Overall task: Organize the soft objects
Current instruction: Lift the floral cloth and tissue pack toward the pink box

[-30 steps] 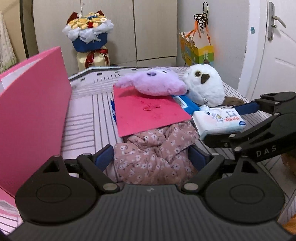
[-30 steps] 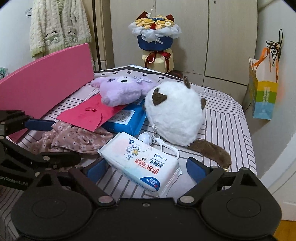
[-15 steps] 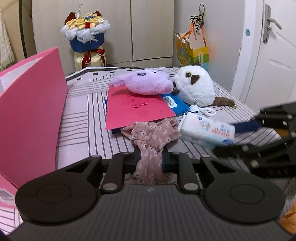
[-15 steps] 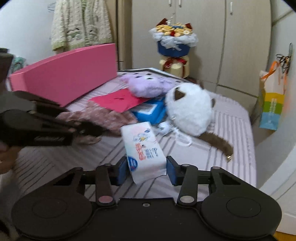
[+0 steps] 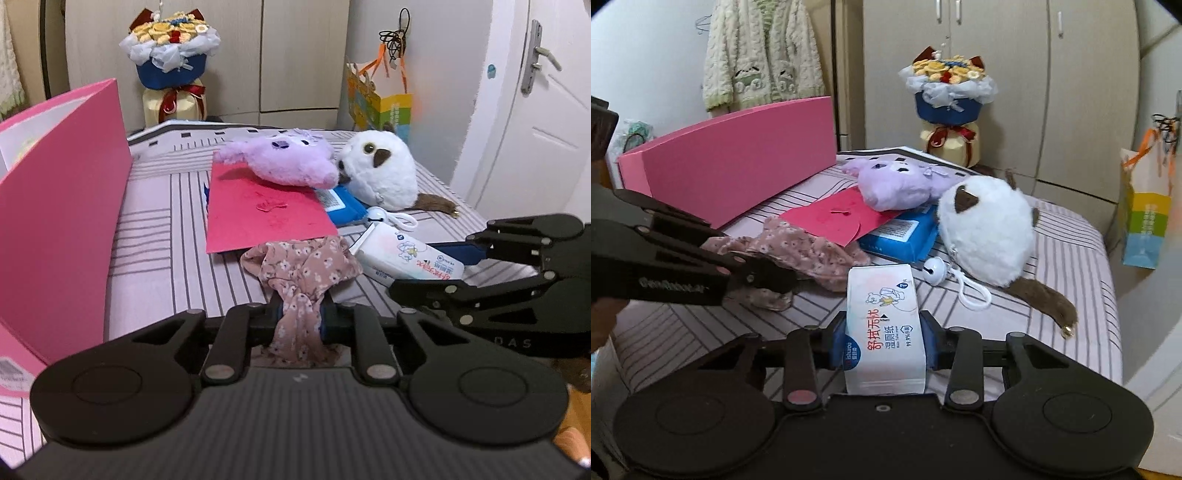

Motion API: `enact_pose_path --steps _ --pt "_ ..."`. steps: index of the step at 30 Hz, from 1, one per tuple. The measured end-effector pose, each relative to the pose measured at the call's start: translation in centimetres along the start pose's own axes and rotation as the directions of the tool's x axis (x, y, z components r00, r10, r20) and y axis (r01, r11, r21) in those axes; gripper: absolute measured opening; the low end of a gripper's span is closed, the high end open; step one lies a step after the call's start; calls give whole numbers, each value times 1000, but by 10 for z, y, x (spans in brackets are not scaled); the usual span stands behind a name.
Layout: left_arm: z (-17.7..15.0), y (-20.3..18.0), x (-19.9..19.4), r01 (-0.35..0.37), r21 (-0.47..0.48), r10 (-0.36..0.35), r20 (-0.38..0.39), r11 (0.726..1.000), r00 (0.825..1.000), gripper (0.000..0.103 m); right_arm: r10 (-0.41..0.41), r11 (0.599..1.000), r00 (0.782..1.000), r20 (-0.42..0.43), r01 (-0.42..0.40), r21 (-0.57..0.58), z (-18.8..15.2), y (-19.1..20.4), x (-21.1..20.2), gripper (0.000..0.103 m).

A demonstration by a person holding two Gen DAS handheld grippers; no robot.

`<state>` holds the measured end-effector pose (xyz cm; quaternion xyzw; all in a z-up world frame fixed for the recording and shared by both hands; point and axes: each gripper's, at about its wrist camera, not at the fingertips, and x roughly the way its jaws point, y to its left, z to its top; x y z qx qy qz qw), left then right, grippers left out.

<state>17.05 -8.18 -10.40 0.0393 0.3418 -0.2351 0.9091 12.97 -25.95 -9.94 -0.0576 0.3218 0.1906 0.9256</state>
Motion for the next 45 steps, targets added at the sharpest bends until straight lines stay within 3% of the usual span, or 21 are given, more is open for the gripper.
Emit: enact_pose_path --steps 12,25,32,45 --pt "-16 10 -40 81 -53 -82 -21 995 996 15 -39 992 999 18 37 120 -15 4 -37 45" --pt "-28 32 -91 140 -97 -152 -124 985 981 15 92 988 992 -88 -80 135 -3 31 -58 45" --pt "-23 48 -132 107 -84 -117 -119 991 986 15 204 974 969 -137 -187 131 21 50 -70 45" --pt "9 78 -202 25 -48 -26 -17 999 1000 15 378 925 922 -86 -381 -12 95 100 -87 45"
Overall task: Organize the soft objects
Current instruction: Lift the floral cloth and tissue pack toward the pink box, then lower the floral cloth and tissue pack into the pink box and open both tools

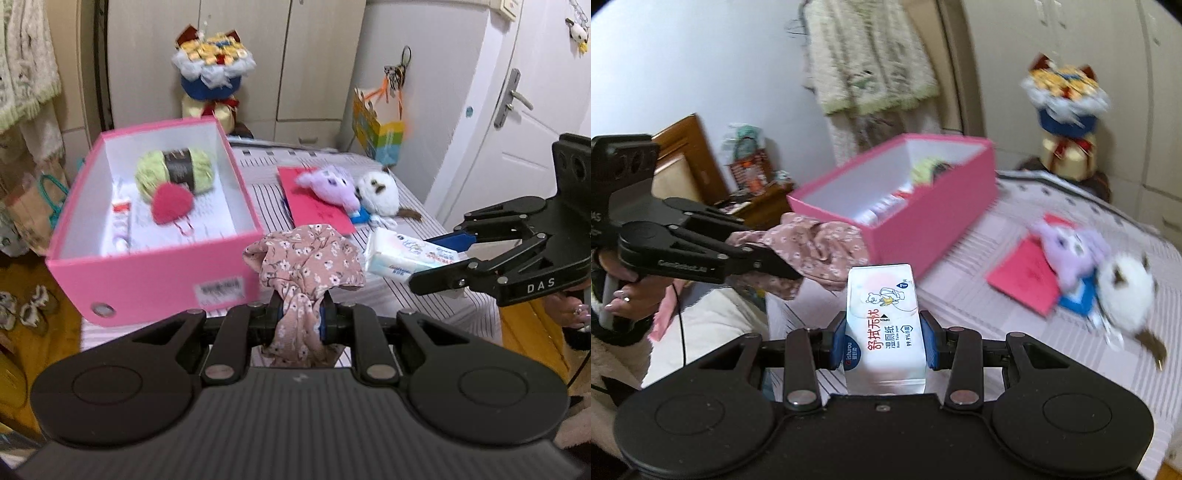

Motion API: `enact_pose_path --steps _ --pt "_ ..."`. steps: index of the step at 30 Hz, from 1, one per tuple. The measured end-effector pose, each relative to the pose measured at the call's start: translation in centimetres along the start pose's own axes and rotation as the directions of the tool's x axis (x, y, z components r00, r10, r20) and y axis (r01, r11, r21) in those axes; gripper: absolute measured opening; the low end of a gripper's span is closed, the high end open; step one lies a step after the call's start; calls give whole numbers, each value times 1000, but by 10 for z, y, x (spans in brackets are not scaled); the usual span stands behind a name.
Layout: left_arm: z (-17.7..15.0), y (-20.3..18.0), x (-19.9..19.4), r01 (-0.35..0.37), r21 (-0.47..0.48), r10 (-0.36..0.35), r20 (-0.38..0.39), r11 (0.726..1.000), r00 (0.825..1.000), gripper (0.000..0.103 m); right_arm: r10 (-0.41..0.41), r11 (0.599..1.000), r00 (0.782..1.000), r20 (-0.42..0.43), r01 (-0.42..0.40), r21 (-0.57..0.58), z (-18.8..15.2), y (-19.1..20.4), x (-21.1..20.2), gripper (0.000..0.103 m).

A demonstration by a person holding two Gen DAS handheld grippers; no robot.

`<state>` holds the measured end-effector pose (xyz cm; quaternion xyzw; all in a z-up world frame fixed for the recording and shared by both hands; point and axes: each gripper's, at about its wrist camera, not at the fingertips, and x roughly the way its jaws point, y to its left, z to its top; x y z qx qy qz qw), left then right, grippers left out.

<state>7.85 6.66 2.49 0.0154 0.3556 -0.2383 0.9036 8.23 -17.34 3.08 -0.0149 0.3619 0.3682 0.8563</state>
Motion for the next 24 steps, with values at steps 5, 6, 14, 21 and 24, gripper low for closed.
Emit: enact_pose_path --steps 5,6,14,21,24 --pt "21 16 -5 -66 2 66 39 998 997 15 21 997 999 32 -18 -76 39 10 17 45" --pt "26 20 -5 -76 -1 76 45 997 996 15 28 995 999 36 -25 -91 47 12 22 45" --pt "62 57 16 -219 -33 221 64 975 973 16 -4 980 999 33 11 -199 104 12 68 45" --pt "95 112 75 -275 -132 268 -72 952 961 16 -51 952 995 -83 23 -307 148 -9 124 45" --pt "105 138 102 -291 -200 264 -147 936 953 16 -46 924 984 -173 -24 -382 161 -14 152 45"
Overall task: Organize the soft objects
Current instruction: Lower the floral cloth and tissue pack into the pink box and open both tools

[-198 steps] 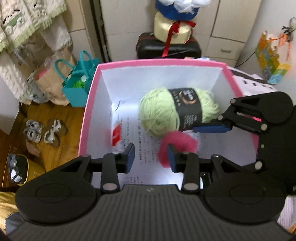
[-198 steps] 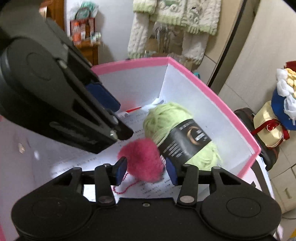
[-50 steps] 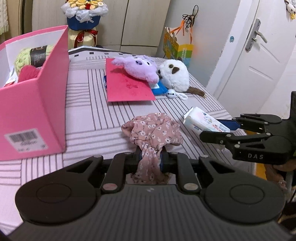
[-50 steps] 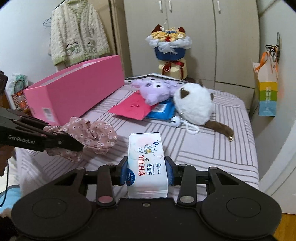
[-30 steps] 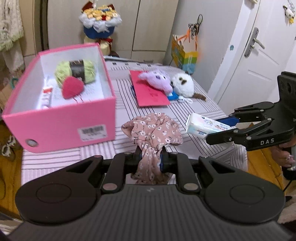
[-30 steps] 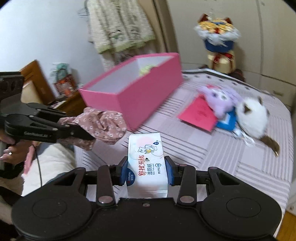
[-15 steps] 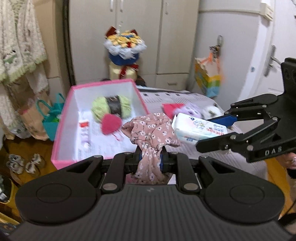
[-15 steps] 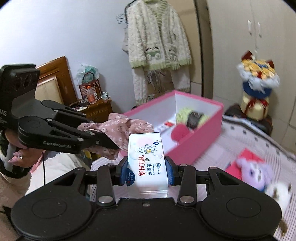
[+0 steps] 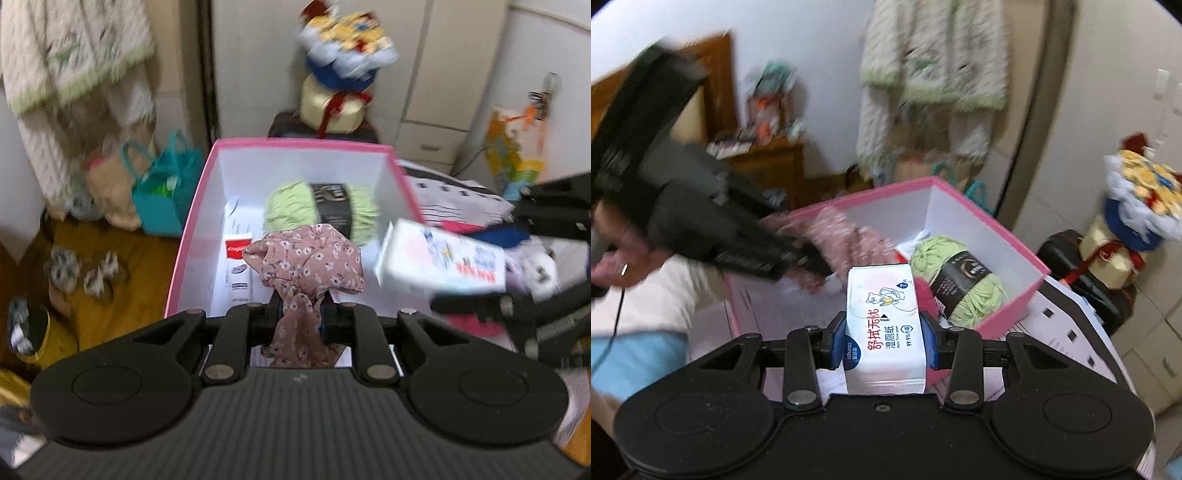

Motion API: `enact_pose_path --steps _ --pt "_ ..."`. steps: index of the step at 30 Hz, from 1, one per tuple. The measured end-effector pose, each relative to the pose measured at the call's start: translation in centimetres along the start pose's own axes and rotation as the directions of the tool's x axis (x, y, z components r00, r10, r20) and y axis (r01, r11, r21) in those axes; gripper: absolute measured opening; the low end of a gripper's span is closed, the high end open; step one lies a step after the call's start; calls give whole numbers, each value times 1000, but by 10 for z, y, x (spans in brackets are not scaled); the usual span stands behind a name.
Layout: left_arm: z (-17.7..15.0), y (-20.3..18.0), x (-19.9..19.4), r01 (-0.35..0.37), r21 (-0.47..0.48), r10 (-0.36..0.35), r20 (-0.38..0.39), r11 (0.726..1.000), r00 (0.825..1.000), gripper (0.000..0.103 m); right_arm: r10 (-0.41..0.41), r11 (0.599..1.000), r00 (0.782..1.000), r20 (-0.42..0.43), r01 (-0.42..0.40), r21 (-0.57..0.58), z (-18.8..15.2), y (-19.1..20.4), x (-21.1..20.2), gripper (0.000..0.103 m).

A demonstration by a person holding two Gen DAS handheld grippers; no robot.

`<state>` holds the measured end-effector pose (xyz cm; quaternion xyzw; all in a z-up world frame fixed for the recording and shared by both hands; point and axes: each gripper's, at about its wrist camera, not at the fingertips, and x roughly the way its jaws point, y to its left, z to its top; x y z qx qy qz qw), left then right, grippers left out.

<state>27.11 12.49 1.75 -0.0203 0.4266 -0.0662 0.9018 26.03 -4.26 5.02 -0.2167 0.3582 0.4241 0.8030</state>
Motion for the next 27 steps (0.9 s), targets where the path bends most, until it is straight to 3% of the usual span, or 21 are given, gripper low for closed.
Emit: enact_pose_path --steps 4,13,18,19,21,23,25,27 --pt "14 13 33 -60 -37 58 -61 997 996 16 49 996 994 -99 -56 -74 15 -6 32 45" --pt "28 20 70 -35 -109 15 -176 993 984 19 155 967 949 -273 -202 -153 25 -7 89 45" --pt "24 28 77 -49 -158 17 -196 986 980 19 170 960 934 -315 -229 -159 25 -3 107 45" --pt "24 29 79 -48 -160 15 -203 986 979 19 165 960 933 -321 -226 -164 25 -3 112 45" --pt "24 31 81 -56 -170 19 -213 984 977 34 135 961 933 -333 -205 -185 25 -2 118 45" --pt "22 29 79 -53 -164 17 -216 985 976 37 91 965 942 -324 -163 -205 23 1 118 46" --pt "19 26 73 -41 -138 12 -203 990 979 41 54 969 954 -296 -121 -213 23 0 109 55" --pt "16 22 62 -29 -97 11 -175 995 985 47 50 977 968 -247 -99 -190 22 -2 92 57"
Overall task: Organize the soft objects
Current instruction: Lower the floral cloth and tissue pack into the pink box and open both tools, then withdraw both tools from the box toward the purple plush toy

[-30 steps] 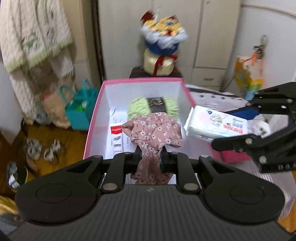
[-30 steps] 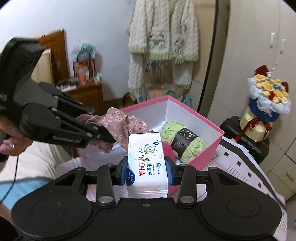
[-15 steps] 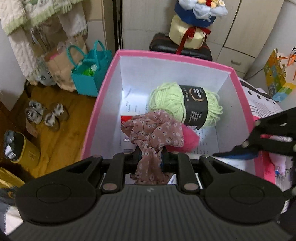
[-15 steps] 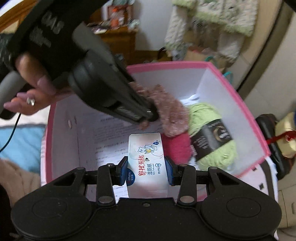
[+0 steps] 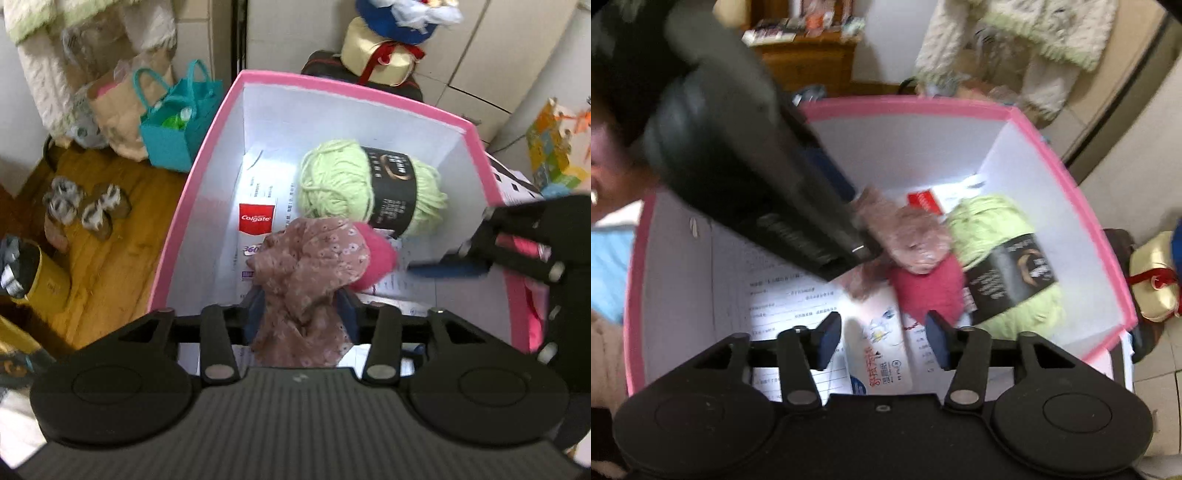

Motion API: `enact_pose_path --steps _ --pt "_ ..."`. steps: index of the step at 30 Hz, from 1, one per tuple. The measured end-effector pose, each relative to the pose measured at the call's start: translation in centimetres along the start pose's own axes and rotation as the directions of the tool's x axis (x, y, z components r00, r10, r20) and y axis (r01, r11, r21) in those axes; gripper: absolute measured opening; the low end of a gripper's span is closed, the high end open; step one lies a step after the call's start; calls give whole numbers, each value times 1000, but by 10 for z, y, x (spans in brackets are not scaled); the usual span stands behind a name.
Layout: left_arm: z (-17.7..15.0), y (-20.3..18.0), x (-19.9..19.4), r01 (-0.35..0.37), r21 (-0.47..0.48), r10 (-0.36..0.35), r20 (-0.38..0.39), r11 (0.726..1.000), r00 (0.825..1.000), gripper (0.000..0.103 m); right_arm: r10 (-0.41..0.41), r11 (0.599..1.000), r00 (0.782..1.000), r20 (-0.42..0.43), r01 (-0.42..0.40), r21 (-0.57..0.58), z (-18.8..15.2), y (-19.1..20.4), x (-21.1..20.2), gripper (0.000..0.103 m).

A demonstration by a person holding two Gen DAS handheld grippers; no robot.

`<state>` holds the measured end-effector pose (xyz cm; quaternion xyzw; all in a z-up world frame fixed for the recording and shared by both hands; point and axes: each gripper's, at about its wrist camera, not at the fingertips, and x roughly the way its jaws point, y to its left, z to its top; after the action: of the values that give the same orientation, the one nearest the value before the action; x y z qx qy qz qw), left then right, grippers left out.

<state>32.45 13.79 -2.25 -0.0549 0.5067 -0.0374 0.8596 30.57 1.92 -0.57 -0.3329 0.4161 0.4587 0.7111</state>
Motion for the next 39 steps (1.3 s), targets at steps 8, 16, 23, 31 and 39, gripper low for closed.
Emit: enact_pose_path --steps 8,16,23,31,39 --pt "-25 -15 -59 28 152 -50 145 988 988 54 -68 989 975 211 37 146 -34 6 -87 57" --pt "-58 -31 -115 28 232 -83 231 972 969 58 -178 957 944 276 100 272 -78 31 -149 59" --pt "-88 -56 -157 33 311 -126 282 950 951 63 -254 931 914 318 142 335 -125 52 -188 71" --pt "-113 -98 -182 89 418 -222 280 904 934 66 -352 888 877 327 201 414 -182 69 -225 82" --pt "-119 -143 -171 159 481 -316 264 862 911 69 -392 842 846 362 172 511 -230 65 -232 86"
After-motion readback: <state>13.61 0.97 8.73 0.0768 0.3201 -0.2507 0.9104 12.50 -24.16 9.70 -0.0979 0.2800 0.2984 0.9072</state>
